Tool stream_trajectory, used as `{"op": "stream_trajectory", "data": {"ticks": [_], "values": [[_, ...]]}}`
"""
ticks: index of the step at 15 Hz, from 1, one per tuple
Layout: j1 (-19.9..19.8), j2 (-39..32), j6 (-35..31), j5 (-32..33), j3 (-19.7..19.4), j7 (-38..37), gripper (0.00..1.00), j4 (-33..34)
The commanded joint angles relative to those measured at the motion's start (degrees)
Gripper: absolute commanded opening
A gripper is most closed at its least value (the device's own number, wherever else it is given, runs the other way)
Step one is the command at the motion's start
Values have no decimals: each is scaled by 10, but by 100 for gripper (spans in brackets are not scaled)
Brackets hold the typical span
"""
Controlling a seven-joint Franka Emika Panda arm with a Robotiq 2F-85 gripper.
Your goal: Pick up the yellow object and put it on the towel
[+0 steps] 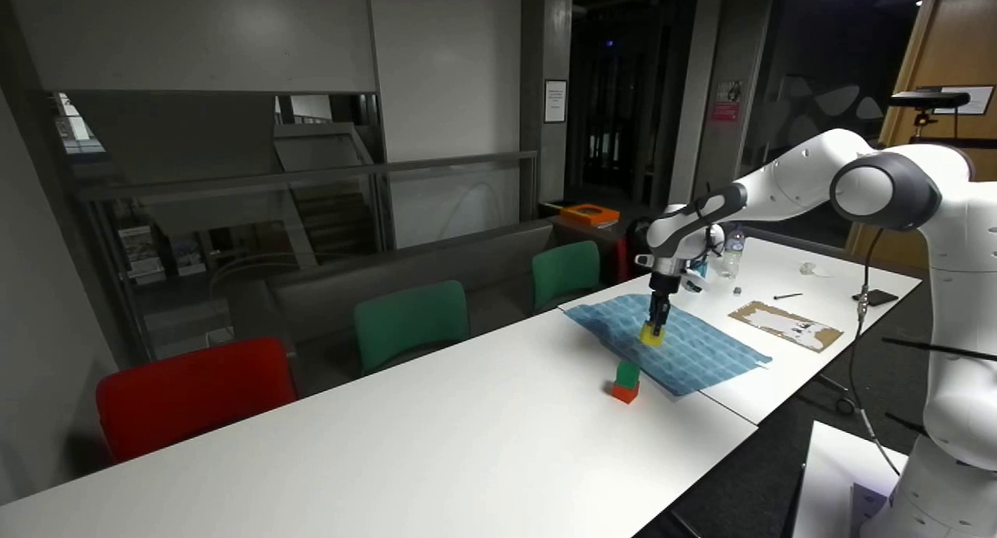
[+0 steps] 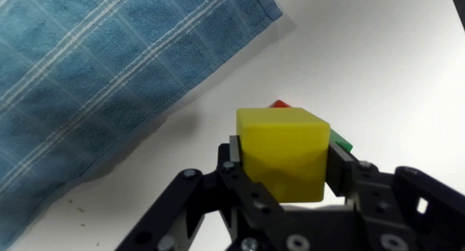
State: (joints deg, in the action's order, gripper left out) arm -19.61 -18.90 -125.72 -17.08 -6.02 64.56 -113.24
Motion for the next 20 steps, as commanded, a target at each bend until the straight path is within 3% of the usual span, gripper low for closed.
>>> {"op": "stream_trajectory", "data": {"ticks": [1, 2, 7, 8, 11, 20], "values": [[-5, -8, 15, -49, -4, -74, 31, 21], [-2, -3, 1, -23, -4, -41, 56, 6], [-2, -3, 1, -36, -3, -69, 56, 7], [6, -2, -36, -34, -5, -89, 31, -1], [0, -25, -123, -60, -5, -148, 31, 14], [-70, -120, -252, -99, -5, -291, 31, 82]]}}
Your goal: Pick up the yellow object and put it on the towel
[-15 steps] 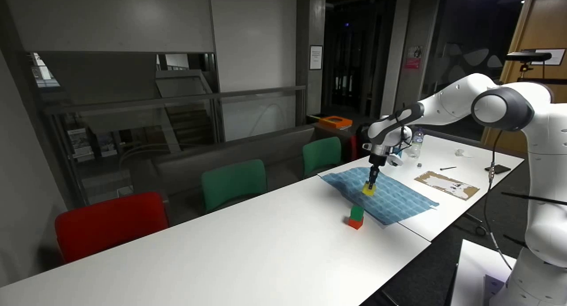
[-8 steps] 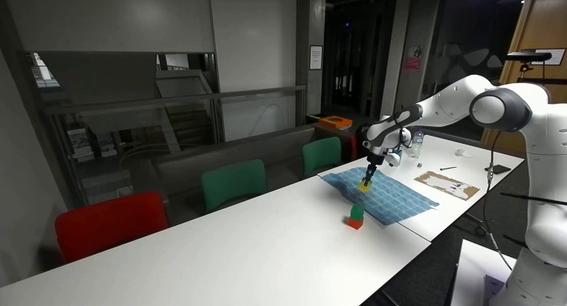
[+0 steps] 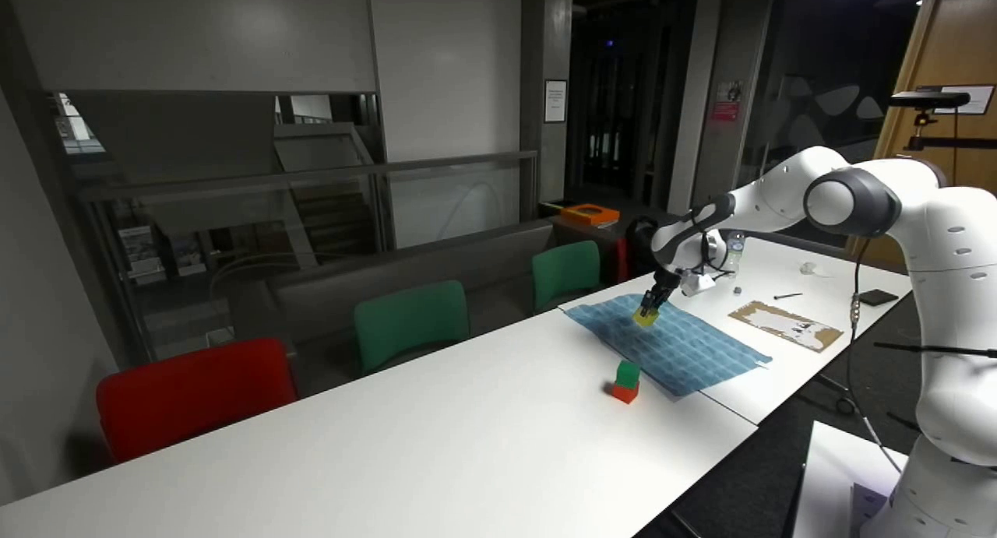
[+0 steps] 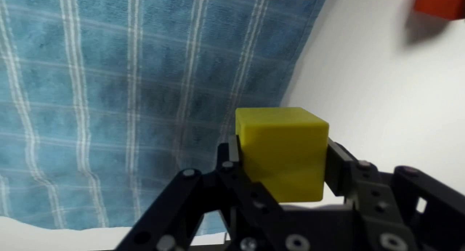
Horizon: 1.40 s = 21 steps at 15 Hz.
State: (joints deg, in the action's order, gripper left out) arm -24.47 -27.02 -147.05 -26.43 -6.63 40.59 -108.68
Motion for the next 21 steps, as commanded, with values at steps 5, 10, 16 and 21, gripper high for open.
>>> {"op": "stream_trajectory", "data": {"ticks": [5, 10, 16, 21], "values": [[-19, -108, -82, 71, -41, -220, 31, 79], [-8, -149, -24, 150, -70, -343, 31, 126], [-23, -172, 55, 163, -51, -345, 31, 184], [-28, -190, 96, 165, -45, -333, 31, 220]]}}
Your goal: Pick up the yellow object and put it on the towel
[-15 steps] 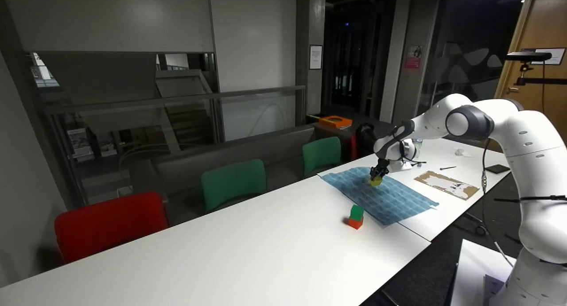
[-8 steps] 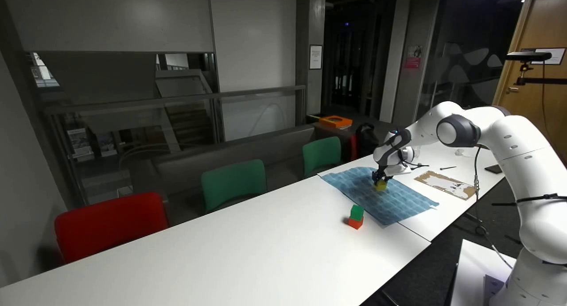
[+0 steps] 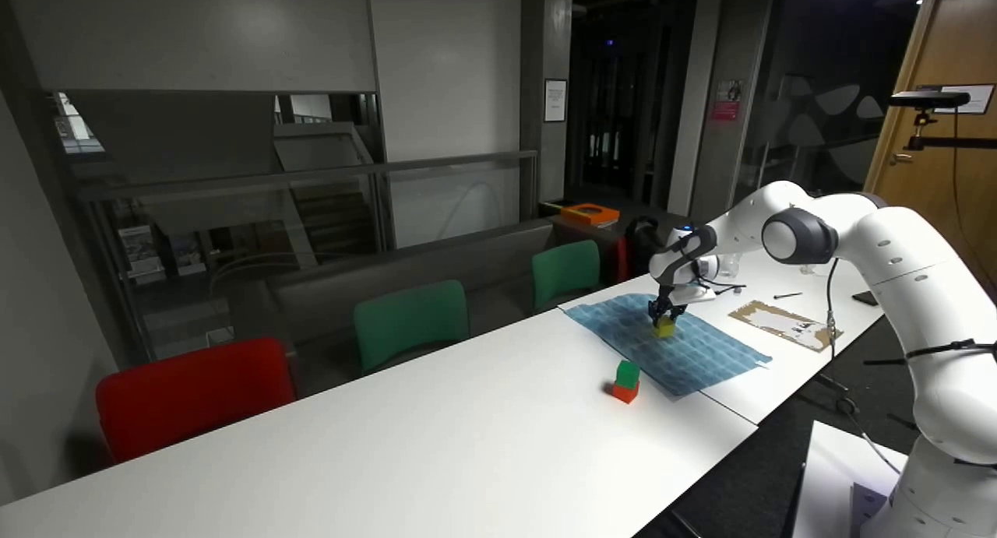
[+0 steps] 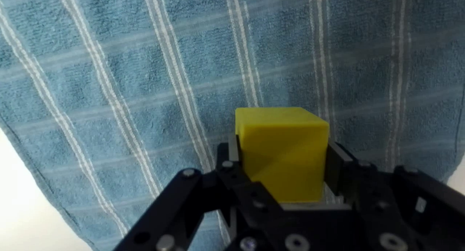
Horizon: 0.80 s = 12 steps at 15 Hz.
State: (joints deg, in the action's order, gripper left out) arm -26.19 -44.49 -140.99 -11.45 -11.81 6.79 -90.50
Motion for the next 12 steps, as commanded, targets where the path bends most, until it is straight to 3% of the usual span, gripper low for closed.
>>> {"op": "stream_trajectory", "data": {"ticks": [1, 11, 12], "values": [[-11, -20, 41, 18, 6, 6, 31, 44], [-14, -72, 74, 42, 2, 6, 31, 104], [-15, -75, 74, 40, 4, 4, 81, 108]]}}
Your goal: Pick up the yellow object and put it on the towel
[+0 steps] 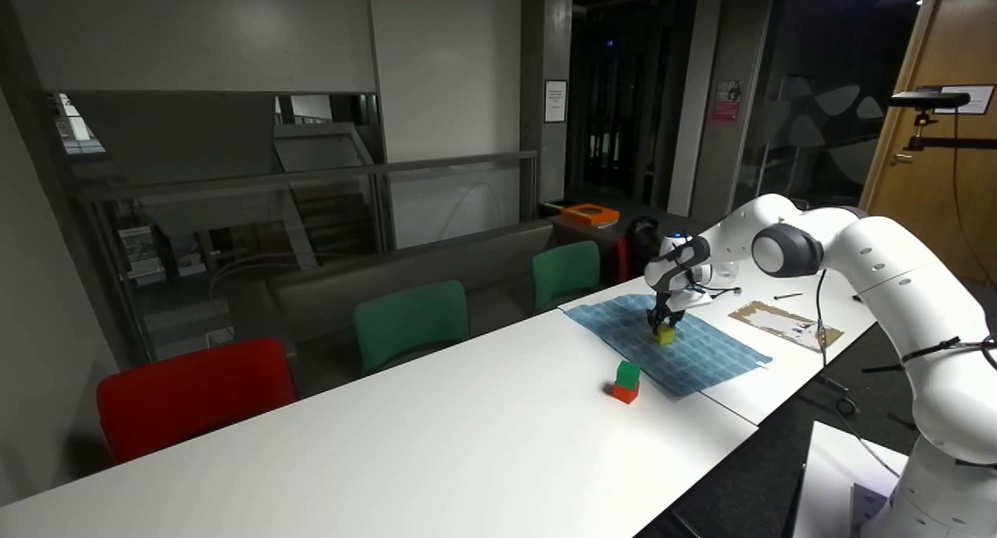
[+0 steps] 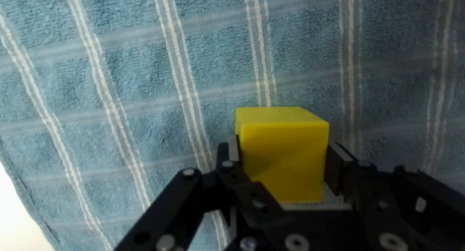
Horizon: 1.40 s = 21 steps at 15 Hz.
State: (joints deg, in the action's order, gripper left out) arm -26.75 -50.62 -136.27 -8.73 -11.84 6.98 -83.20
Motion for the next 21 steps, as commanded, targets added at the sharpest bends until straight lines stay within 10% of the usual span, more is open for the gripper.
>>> {"op": "stream_trajectory", "data": {"ticks": [1, 4, 13, 21], "values": [[-10, -15, 29, 12, 4, 3, 82, 39], [-9, -20, 27, 14, 3, 1, 100, 46], [2, 49, -36, -6, -2, -1, 100, -23], [-32, 202, -160, -104, 103, 97, 100, -200]]}}
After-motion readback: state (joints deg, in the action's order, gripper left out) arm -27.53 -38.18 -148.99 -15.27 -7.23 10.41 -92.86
